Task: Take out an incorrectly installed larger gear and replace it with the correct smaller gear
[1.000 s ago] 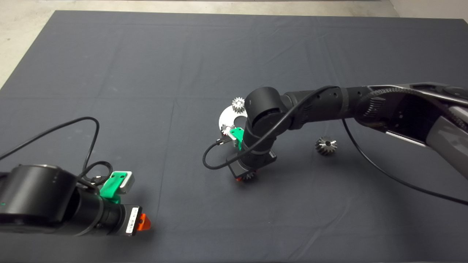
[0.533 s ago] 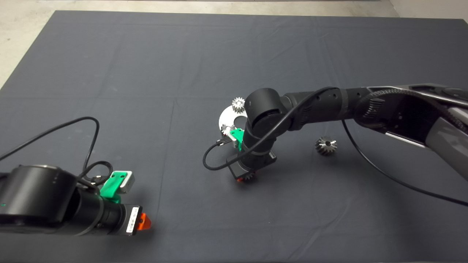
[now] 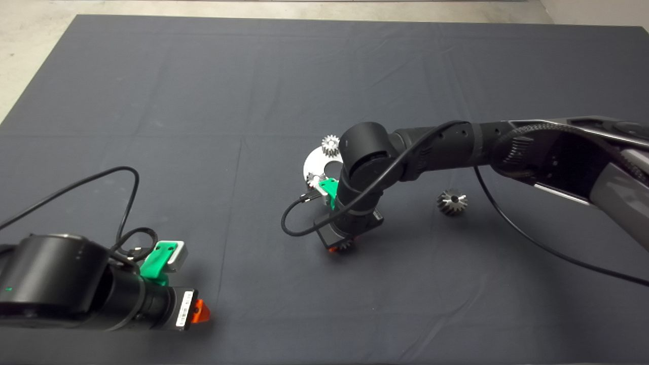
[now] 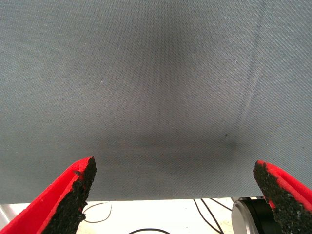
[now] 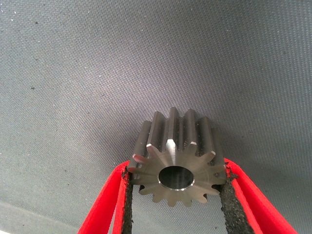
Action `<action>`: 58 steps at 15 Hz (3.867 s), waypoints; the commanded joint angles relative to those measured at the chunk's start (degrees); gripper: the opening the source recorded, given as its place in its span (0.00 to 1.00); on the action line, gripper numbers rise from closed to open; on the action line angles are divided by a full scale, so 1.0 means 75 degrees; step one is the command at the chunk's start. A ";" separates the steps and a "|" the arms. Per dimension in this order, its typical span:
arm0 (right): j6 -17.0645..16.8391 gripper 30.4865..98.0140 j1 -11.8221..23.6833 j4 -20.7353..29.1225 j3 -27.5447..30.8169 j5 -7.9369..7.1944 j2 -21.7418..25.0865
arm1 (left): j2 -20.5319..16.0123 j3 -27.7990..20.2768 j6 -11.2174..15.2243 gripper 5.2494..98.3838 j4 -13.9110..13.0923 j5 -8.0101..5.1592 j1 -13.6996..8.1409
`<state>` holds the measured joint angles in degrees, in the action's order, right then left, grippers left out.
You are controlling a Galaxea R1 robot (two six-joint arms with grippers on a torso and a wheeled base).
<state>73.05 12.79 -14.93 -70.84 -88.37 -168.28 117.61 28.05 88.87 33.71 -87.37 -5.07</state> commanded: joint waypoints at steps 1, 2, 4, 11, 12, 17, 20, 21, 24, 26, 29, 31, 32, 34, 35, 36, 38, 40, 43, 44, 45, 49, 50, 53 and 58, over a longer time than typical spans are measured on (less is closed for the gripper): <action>-0.0060 0.12 0.0088 0.0233 -0.0010 -0.0792 -0.0093 | -0.0031 0.0008 0.0022 0.84 0.0076 -0.0281 0.0008; -0.0060 0.12 0.0088 0.0233 -0.0010 -0.0792 -0.0093 | -0.0031 0.0008 0.0010 0.84 0.0067 -0.0290 0.0008; -0.0060 0.10 0.0100 0.0233 -0.0010 -0.0792 -0.0093 | -0.0031 0.0020 0.0010 0.84 0.0076 -0.0288 0.0008; -0.0056 0.07 0.0392 0.0245 0.0025 -0.0792 -0.0093 | -0.0019 0.0043 0.0014 0.84 0.0072 -0.0280 0.0043; -0.0048 0.07 0.0452 0.0245 0.0025 -0.0792 -0.0093 | -0.0008 0.0043 0.0022 0.84 0.0076 -0.0280 0.0043; -0.0048 0.07 0.1065 0.0361 0.0178 -0.0792 -0.0070 | 0.0005 0.0084 0.0022 0.84 0.0094 -0.0280 0.0207; -0.0020 0.07 0.1814 0.0608 0.0457 -0.0775 0.0122 | -0.0019 0.0031 0.0022 0.84 0.0158 -0.0292 0.0219; 0.0040 0.07 0.2071 0.0608 0.0710 -0.0754 0.0281 | -0.0031 0.0005 0.0022 0.84 0.0158 -0.0292 0.0219; 0.0445 0.07 0.2738 0.0572 0.1418 -0.0722 0.0780 | -0.0352 -0.0372 0.0140 0.84 0.0146 -0.0314 0.0219; 0.0620 0.07 0.2772 0.0550 0.1971 -0.0721 0.1184 | -0.0553 -0.0508 0.0186 0.84 0.0158 -0.0316 0.0219; 0.0590 0.06 0.2737 0.0412 0.1639 -0.0733 0.1301 | -0.0699 -0.0660 0.0174 0.84 0.0146 -0.0316 0.0219; 0.0501 0.07 0.2478 0.0351 0.1126 -0.0734 0.1267 | -0.0640 -0.0660 0.0174 0.84 0.0145 -0.0316 0.0219; 0.0337 0.06 0.2356 0.0362 0.0702 -0.0733 0.1211 | -0.0640 -0.0660 0.0174 0.84 0.0135 -0.0316 0.0219; -0.0167 0.07 0.2350 0.0397 -0.0089 -0.0733 0.1011 | -0.0640 -0.0660 0.0162 0.84 0.0135 -0.0316 0.0219; -0.0393 0.07 0.2350 0.0418 -0.0513 -0.0733 0.0851 | -0.0628 -0.0660 0.0162 0.84 0.0135 -0.0316 0.0219; -0.0573 0.07 0.2367 0.0627 -0.0808 -0.0722 0.0664 | -0.0628 -0.0660 0.0162 0.84 0.0134 -0.0316 0.0214; -0.0890 0.07 0.2432 0.1250 -0.1238 -0.0710 0.0425 | -0.0617 -0.0648 0.0162 0.84 0.0135 -0.0304 0.0217; -0.0950 0.07 0.2502 0.1468 -0.1357 -0.0721 0.0352 | -0.0605 -0.0648 0.0162 0.84 0.0135 -0.0313 0.0219; -0.0962 0.06 0.2514 0.1842 -0.1432 -0.0721 0.0338 | -0.0535 -0.0599 0.0162 0.84 0.0135 -0.0316 0.0221; -0.0974 0.06 0.2514 0.2049 -0.1567 -0.0721 0.0306 | -0.0488 -0.0590 0.0162 0.84 0.0135 -0.0316 0.0253; -0.1034 0.06 0.2514 0.2169 -0.1688 -0.0721 0.0270 | -0.0488 -0.0590 0.0162 0.84 0.0135 -0.0316 0.0300; -0.1515 0.07 0.2453 0.2214 -0.2125 -0.0721 0.0259 | -0.0438 -0.0551 0.0166 0.84 0.0135 -0.0316 0.0324; -0.1583 0.06 0.2421 0.2190 -0.2212 -0.0720 0.0245 | -0.0394 -0.0530 0.0162 0.84 0.0136 -0.0316 0.0324; -0.1583 0.07 0.2338 0.2167 -0.2213 -0.0721 0.0105 | -0.0359 -0.0517 0.0172 0.84 0.0146 -0.0316 0.0324; -0.1794 0.06 0.2040 0.2032 -0.2611 -0.0733 -0.0104 | -0.0359 -0.0461 0.0174 0.84 0.0158 -0.0316 0.0324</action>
<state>61.43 28.57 -1.32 -87.71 -87.67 -167.60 115.24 24.25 89.77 34.31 -87.35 -2.69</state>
